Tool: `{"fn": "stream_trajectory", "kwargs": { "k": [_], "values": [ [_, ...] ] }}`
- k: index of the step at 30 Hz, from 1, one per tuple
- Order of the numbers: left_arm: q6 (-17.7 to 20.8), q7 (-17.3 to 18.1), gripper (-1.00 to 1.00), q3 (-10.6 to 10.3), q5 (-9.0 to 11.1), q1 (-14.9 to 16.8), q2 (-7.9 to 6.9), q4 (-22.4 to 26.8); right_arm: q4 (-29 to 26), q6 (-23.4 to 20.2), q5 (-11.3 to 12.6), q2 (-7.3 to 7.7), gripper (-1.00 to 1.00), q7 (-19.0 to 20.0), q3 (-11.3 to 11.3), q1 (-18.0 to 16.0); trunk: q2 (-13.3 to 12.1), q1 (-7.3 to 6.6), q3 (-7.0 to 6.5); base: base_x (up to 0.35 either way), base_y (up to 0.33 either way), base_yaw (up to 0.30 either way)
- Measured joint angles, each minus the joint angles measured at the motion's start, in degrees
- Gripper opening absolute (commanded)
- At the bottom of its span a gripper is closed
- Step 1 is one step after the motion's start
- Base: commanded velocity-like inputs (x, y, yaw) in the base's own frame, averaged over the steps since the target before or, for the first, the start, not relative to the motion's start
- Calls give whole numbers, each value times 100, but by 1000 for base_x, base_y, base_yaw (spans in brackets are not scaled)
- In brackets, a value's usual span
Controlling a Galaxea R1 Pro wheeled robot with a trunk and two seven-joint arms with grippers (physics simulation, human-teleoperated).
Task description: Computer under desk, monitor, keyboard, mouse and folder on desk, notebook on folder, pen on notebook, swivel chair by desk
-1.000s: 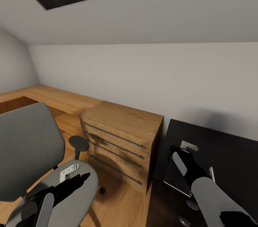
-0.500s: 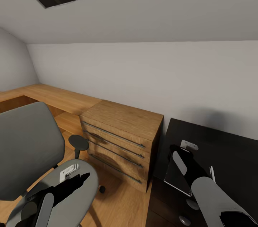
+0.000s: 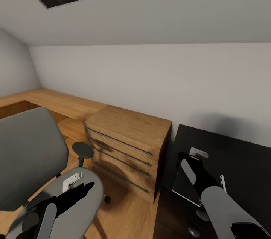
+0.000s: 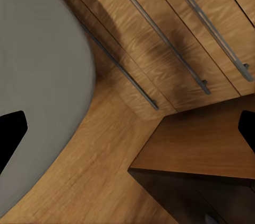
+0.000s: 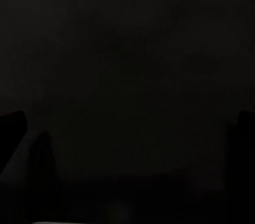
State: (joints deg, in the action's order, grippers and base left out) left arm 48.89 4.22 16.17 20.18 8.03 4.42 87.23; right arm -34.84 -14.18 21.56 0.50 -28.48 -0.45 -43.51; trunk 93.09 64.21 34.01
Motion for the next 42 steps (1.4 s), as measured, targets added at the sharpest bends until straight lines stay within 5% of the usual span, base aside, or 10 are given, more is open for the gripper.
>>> {"fn": "stream_trajectory", "kwargs": {
  "k": [42],
  "values": [
    [0,8,100,-8,-1,0,0,0,7,5,-20,2,100,23,0,-1,-1,1,0,-58,21,0]
  ]
}}
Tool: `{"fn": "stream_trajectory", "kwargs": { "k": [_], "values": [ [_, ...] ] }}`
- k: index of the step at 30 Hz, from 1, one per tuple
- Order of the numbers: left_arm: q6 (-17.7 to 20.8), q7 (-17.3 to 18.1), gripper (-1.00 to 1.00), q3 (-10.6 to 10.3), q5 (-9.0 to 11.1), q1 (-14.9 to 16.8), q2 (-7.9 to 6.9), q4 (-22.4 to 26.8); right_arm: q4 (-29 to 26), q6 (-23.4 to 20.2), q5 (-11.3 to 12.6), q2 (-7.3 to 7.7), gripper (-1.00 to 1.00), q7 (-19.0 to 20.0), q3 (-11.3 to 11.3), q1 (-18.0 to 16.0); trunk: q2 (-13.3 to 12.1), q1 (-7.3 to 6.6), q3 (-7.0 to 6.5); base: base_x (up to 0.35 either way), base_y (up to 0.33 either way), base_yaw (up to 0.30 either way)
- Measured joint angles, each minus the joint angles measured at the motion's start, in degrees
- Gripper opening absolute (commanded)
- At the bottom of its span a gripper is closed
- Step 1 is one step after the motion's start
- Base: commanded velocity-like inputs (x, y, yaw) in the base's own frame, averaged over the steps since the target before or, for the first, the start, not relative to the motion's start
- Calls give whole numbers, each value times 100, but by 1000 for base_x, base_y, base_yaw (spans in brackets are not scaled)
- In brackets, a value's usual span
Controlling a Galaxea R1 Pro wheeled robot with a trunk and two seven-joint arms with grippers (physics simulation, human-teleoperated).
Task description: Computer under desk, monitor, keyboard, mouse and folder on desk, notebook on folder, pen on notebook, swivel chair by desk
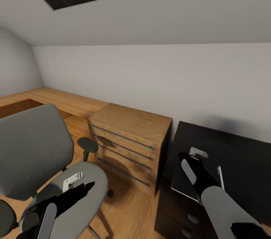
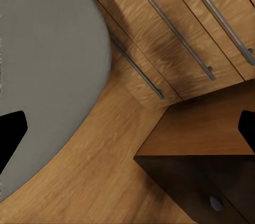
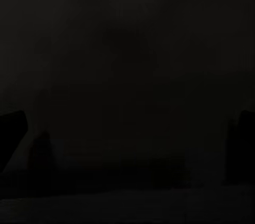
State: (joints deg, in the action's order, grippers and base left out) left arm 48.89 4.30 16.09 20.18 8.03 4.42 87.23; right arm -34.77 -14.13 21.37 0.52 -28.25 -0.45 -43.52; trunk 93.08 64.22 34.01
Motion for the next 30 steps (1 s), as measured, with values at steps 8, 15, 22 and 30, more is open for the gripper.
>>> {"fn": "stream_trajectory", "kwargs": {
  "k": [8,15,22,30],
  "values": [
    [0,0,100,-1,-4,0,0,0,-1,1,4,0,100,3,-1,0,0,0,0,-27,16,0],
    [0,0,100,-1,-6,0,0,0,-2,2,8,-1,100,4,0,0,0,-1,0,-4,2,0],
    [0,0,100,-1,-6,0,3,0,-2,2,8,-1,100,4,0,0,0,-1,0,0,0,0],
    [0,0,100,-1,-6,0,7,0,17,30,-9,-9,100,-3,-22,0,0,-1,0,0,0,0]
  ]
}}
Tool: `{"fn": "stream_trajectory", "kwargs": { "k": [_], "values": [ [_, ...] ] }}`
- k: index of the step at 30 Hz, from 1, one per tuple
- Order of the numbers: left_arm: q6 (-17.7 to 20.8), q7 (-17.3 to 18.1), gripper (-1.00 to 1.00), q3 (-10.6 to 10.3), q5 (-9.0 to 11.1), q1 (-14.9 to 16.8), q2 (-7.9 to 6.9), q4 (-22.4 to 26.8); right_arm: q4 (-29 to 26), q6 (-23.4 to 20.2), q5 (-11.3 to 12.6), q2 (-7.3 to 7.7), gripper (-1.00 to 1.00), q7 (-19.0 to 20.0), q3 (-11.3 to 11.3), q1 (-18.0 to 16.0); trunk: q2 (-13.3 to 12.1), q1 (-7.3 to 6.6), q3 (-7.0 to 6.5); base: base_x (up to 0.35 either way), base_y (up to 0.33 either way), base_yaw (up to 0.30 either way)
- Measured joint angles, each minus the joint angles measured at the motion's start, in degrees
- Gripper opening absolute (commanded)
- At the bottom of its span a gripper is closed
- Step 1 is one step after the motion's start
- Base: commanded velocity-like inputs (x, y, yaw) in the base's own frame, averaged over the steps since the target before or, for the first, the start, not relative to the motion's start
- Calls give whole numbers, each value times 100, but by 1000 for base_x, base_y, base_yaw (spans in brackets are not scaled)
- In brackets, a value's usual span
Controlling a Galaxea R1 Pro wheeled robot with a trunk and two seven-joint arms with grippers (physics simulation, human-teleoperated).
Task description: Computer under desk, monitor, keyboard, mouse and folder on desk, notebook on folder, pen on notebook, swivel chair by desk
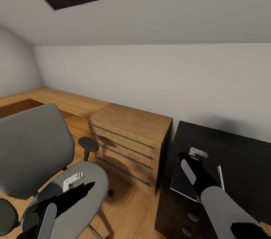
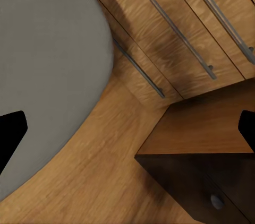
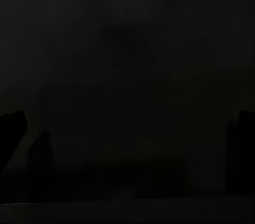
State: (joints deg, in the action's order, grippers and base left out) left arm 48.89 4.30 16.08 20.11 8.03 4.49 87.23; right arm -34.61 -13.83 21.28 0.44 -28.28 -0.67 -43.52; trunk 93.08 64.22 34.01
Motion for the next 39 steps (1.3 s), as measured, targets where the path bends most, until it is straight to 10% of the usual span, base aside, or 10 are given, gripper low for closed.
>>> {"fn": "stream_trajectory", "kwargs": {
  "k": [39],
  "values": [
    [-39,-16,100,-31,-5,0,11,-191,-1716,-149,54,-49,100,-135,-22,305,-1,3,-251,-22,0,0]
  ]
}}
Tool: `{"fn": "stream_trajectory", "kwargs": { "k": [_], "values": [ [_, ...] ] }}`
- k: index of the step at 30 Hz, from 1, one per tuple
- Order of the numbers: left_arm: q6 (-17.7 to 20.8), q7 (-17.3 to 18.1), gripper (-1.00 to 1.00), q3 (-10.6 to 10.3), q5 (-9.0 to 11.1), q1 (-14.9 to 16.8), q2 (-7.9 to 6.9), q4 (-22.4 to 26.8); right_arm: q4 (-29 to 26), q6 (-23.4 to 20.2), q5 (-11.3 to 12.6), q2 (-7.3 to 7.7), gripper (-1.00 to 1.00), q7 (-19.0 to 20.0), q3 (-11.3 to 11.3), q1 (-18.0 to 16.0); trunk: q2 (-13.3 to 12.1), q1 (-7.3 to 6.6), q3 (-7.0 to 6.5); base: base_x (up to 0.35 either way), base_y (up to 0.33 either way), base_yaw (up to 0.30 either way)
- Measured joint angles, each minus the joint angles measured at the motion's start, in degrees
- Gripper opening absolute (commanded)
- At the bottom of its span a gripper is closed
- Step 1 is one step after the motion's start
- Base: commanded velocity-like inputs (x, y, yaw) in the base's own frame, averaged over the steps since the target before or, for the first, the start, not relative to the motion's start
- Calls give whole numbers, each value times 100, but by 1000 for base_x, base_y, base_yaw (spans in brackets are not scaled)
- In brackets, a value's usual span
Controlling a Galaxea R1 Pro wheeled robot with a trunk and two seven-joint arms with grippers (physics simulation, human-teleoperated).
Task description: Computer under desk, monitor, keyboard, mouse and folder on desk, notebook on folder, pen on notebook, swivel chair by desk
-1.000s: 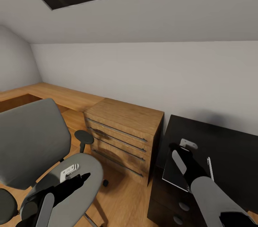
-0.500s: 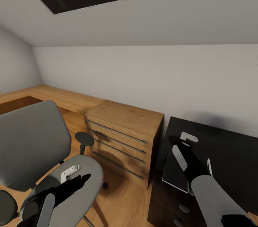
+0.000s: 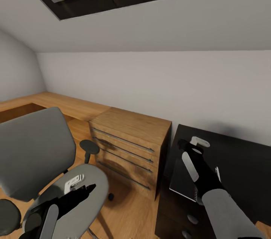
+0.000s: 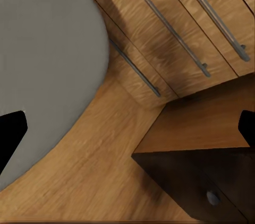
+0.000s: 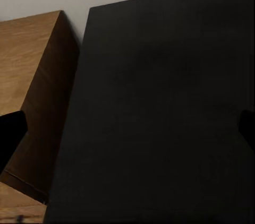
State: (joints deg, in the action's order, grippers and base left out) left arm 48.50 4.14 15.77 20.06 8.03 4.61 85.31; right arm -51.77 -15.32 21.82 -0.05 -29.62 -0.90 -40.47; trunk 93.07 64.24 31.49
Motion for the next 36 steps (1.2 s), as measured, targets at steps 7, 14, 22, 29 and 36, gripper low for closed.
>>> {"fn": "stream_trajectory", "kwargs": {
  "k": [7,14,22,29,36],
  "values": [
    [-5,5,100,-4,-4,0,-1,-18,-278,-89,-2,-152,100,-128,-65,173,0,1,-9,-318,0,0],
    [-5,6,100,-5,-4,0,-2,-19,-297,-73,6,-217,100,-121,-145,206,0,1,-10,-334,0,0],
    [-7,6,100,-5,-5,0,-7,-19,-294,-60,7,-307,100,-124,-250,228,0,1,-10,-336,0,0],
    [-13,8,100,-11,-6,0,-8,-19,-306,-47,-6,-371,100,-139,-429,281,0,1,-10,-336,0,0],
    [-14,3,100,-10,-5,0,-9,-19,-323,49,-8,-394,100,-143,-529,296,0,1,-10,-337,0,0]
  ]
}}
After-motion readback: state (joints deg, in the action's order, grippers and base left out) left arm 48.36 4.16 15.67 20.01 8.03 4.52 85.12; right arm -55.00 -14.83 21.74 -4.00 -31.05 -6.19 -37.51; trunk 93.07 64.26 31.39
